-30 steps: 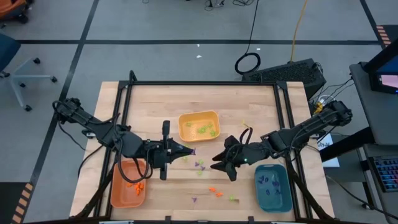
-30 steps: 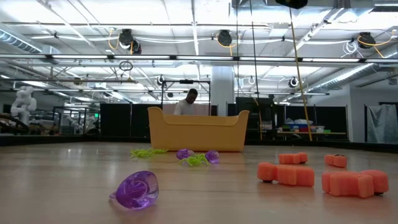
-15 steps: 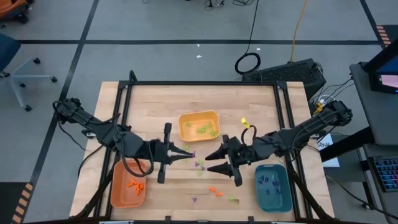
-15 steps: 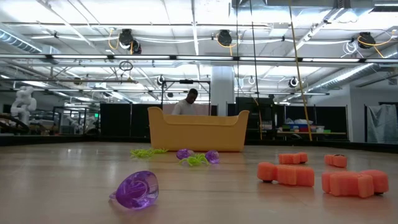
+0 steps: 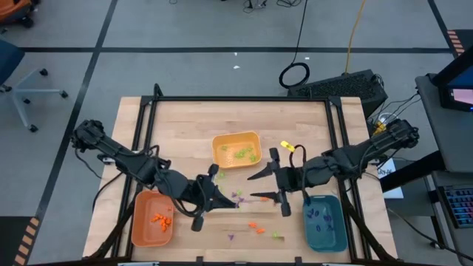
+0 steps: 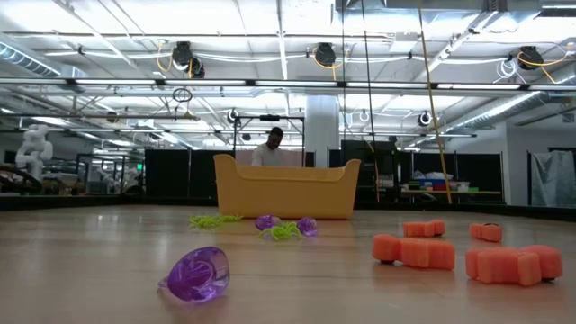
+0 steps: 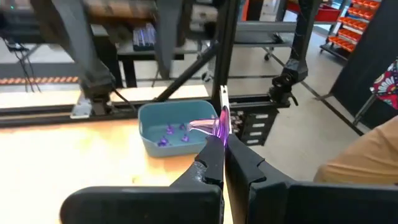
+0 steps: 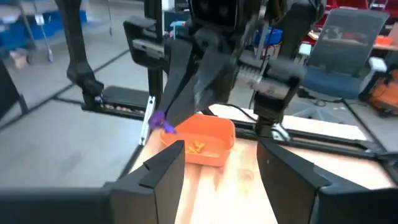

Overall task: Sort Halloween decoration
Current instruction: Put the violet witch hat toy into the blue bin

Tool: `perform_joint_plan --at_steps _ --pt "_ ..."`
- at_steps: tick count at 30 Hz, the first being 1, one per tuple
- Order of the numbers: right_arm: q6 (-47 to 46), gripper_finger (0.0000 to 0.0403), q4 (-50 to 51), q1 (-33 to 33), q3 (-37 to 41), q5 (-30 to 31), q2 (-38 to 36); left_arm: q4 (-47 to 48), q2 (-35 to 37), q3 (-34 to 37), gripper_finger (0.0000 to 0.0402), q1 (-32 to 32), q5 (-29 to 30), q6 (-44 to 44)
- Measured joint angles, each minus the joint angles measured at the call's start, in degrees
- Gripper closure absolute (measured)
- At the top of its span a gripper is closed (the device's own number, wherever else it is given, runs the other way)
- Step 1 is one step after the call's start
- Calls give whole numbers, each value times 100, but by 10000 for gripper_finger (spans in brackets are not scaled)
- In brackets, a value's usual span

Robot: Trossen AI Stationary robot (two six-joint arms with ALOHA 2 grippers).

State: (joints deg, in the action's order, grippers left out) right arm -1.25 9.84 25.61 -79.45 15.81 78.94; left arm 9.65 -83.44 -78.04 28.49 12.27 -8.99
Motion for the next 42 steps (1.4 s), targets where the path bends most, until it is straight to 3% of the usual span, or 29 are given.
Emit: perform_joint_plan --at_steps 8,15,22,34,42 --pt "369 216 885 0 -256 -287 12 -24 -146 2 401 -42 -13 -253" --pt "546 216 840 0 -256 -449 208 -31 -146 4 401 -177 -79 -289" --pt "853 217 716 0 -256 -386 425 -15 -146 4 401 -392 -373 -1062" --pt "1220 266 713 -7 -256 -104 469 -13 -177 2 401 -511 -793 -1519" --pt "1286 269 587 -7 -256 -258 473 -26 -177 3 401 -606 -962 -1626"
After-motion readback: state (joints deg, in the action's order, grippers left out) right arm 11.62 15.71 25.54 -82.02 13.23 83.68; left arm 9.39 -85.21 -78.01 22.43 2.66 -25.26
